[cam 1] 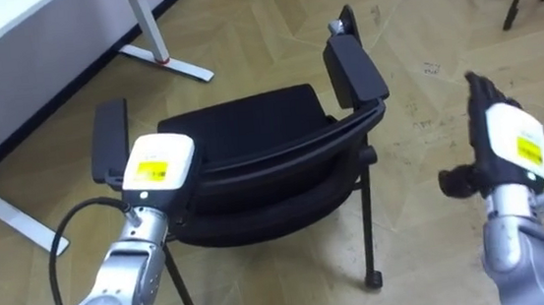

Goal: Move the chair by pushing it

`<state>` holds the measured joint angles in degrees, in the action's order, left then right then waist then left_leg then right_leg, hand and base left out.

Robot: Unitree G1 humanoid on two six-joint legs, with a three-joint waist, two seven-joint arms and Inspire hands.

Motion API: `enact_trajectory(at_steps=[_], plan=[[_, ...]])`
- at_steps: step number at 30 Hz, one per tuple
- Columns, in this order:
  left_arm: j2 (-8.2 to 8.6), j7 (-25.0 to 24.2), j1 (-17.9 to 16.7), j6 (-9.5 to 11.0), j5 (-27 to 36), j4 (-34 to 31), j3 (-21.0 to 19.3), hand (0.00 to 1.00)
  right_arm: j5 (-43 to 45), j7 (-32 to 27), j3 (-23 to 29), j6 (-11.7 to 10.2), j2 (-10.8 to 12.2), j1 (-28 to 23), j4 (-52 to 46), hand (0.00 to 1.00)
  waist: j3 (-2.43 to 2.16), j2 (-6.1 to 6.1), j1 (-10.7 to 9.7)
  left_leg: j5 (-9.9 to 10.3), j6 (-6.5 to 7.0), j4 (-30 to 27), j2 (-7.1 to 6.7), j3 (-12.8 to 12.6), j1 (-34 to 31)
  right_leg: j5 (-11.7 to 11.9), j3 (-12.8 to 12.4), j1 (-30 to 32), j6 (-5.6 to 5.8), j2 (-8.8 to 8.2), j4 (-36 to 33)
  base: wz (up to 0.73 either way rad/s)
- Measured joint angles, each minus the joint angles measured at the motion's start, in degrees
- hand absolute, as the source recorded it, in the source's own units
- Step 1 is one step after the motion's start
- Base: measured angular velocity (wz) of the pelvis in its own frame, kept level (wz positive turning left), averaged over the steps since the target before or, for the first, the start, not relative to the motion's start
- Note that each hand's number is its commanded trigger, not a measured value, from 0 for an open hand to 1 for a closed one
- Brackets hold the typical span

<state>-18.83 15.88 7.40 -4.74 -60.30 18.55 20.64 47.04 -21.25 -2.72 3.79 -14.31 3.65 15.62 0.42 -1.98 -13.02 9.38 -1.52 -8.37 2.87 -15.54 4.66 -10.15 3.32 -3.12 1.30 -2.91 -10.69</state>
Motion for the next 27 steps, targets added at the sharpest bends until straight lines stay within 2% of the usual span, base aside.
enact_trajectory(at_steps=[4, 7, 11, 13, 15, 19, 23, 27], plan=[[-0.02, -0.29, 0.74, 0.95, 0.09, 0.00, 0.02, 1.00, 1.05, 2.37, -3.91, -0.01, -2.13, 0.90, -3.53, 0.00, 0.38, 0.58, 1.54, 0.00, 0.00, 0.00, 0.12, 0.02, -0.01, 0.00, -0.01, 0.02, 0.00, 0.12, -0.02, -0.03], [-0.02, -0.40, 1.44, 1.80, -0.08, 0.00, 0.04, 1.00, 3.25, 4.27, -5.32, -0.15, -2.39, 2.01, -4.82, 0.00, 0.64, 1.00, 2.52, 0.00, 0.00, -0.02, 0.22, 0.02, -0.17, 0.00, 0.06, 0.20, 0.00, 0.20, -0.02, 0.00], [-0.05, -1.17, 2.41, 2.79, -0.52, -0.03, 0.44, 1.00, 7.09, 6.26, -7.19, -0.34, -3.42, 4.31, -4.85, 0.00, 0.74, 1.19, 4.06, 0.00, 0.00, -0.21, 0.29, 0.18, -0.49, 0.00, 0.19, 0.45, 0.00, 0.21, 0.00, 0.00], [-0.05, -1.43, 2.55, 3.01, -0.51, -0.23, 0.69, 1.00, 7.31, 6.66, -7.59, -1.34, -3.67, 4.47, -4.83, 0.00, 0.79, 1.29, 4.44, 0.00, 0.00, -0.21, 0.31, 0.40, -0.41, 0.00, 0.36, 0.28, 0.00, 0.22, -0.02, 0.02], [-0.05, -1.56, 2.66, 3.50, -0.51, -0.36, 0.89, 1.00, 7.34, 7.44, -7.97, -1.39, -3.73, 4.47, -4.83, 0.00, 0.87, 1.54, 5.43, 0.00, 0.00, -0.17, 0.33, 0.40, -0.09, 0.00, 0.12, 0.13, 0.00, 0.27, -0.03, -0.05], [-0.33, -1.64, 3.04, 4.44, -0.53, -0.63, 1.73, 1.00, 7.29, 9.52, -9.96, -1.94, -4.36, 4.60, -4.82, 0.00, 0.80, 2.37, 7.31, 0.00, 0.00, 0.09, 0.40, 0.93, 0.51, 0.00, 0.01, -0.09, 0.00, 0.40, -0.19, -0.03], [-1.42, -2.22, 3.06, 5.16, -0.63, -2.32, 2.11, 1.00, 8.66, 11.78, -12.01, -2.96, -4.57, 6.30, -4.83, 0.00, 0.76, 3.59, 7.89, 0.00, 0.00, 0.09, 0.41, 1.59, -0.07, 0.00, 0.07, 0.14, 0.00, 0.44, -0.07, 0.04], [-2.11, -2.97, 3.06, 5.61, -0.71, -3.02, 2.19, 1.00, 11.48, 14.06, -12.55, -3.16, -4.52, 6.89, -4.88, 0.00, 0.63, 3.96, 8.41, 0.00, 0.00, 0.09, 0.39, 1.61, 0.00, 0.00, -0.04, 0.15, 0.00, 0.44, -0.07, -0.02]])
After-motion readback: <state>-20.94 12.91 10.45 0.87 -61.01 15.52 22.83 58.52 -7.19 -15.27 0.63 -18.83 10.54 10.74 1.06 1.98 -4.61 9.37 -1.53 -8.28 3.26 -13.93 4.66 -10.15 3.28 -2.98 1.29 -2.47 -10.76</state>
